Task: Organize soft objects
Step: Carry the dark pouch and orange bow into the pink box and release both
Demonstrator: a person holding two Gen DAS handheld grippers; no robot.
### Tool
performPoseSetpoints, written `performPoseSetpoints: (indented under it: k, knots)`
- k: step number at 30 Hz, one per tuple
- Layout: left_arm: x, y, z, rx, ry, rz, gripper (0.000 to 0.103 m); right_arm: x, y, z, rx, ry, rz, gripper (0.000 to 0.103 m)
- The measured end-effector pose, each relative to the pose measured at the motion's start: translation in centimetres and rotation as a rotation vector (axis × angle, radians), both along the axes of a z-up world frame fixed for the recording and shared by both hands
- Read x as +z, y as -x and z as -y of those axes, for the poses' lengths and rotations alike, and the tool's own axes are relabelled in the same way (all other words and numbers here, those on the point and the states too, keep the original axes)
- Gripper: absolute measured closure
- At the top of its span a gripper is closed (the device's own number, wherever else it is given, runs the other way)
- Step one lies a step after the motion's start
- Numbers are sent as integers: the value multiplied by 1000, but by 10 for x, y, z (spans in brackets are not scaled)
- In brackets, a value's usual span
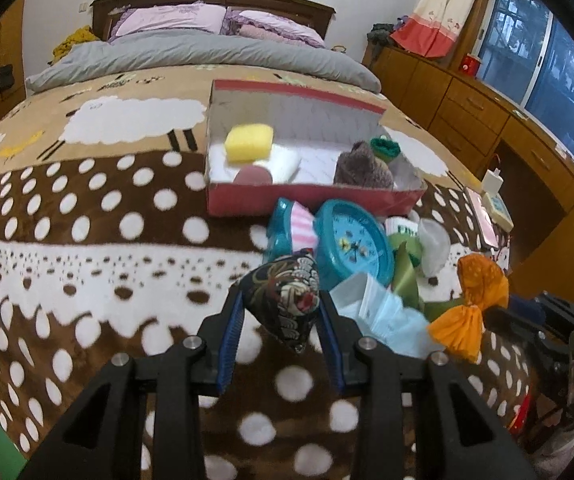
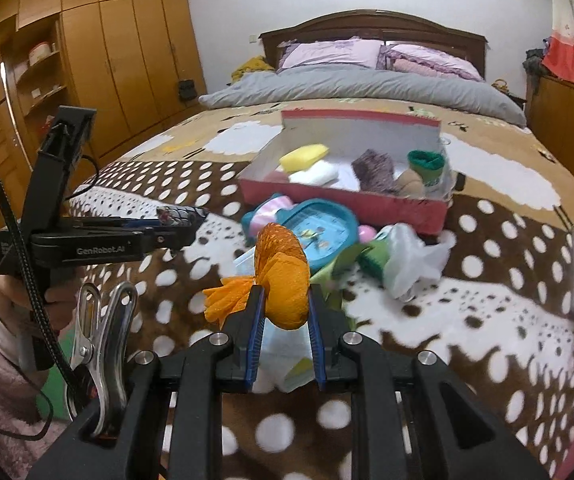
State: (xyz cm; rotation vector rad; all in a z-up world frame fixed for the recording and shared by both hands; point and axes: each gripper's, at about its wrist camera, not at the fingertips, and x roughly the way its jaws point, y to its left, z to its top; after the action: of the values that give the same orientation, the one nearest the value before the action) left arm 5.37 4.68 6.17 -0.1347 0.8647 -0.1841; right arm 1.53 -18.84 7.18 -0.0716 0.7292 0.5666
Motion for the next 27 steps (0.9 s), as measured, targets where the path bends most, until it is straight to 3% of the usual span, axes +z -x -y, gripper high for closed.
performPoseSetpoints:
  k: [19,27]
  knots:
    - [25,-51,17,-22,-41,73,65,17,-49,25,-92,78,49,81]
    - [23,-85,30,-41,-44,59,65,25,-76,31,-129,91,60,81]
